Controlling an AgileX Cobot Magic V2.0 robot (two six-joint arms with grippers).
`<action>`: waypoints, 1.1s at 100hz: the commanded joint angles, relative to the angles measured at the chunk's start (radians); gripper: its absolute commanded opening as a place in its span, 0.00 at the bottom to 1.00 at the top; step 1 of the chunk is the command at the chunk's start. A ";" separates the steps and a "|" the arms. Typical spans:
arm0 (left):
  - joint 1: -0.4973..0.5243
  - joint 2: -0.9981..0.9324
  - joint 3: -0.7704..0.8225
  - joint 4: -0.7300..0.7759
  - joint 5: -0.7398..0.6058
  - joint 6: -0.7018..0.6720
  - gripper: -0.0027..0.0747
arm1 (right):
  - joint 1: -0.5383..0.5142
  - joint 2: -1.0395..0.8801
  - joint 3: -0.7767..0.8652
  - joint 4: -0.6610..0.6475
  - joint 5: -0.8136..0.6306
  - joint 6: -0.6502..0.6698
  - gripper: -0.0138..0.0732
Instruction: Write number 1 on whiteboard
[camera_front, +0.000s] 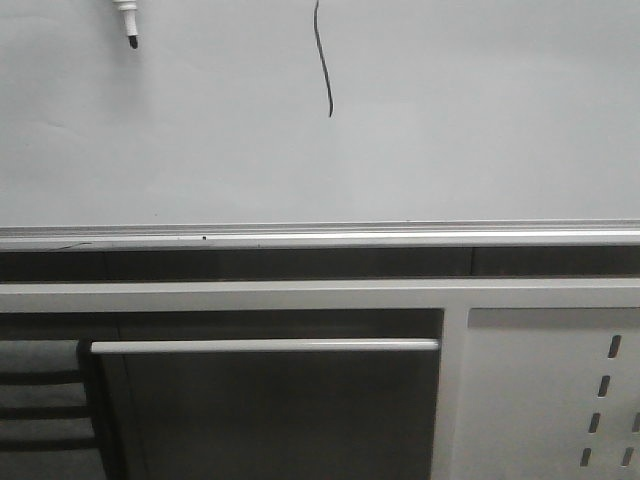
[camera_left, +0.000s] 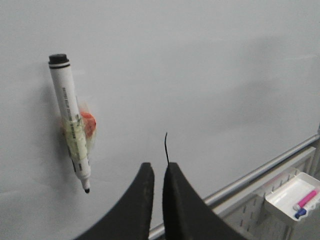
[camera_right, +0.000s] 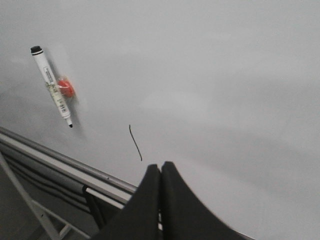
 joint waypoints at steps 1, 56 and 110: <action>-0.002 -0.039 0.018 0.008 0.014 0.014 0.01 | -0.007 -0.084 0.103 0.009 -0.188 0.001 0.09; -0.002 -0.335 0.239 0.019 0.033 0.015 0.01 | -0.007 -0.627 0.625 0.017 -0.364 0.001 0.09; -0.002 -0.346 0.239 -0.027 0.017 0.015 0.01 | -0.007 -0.625 0.625 0.017 -0.288 0.001 0.09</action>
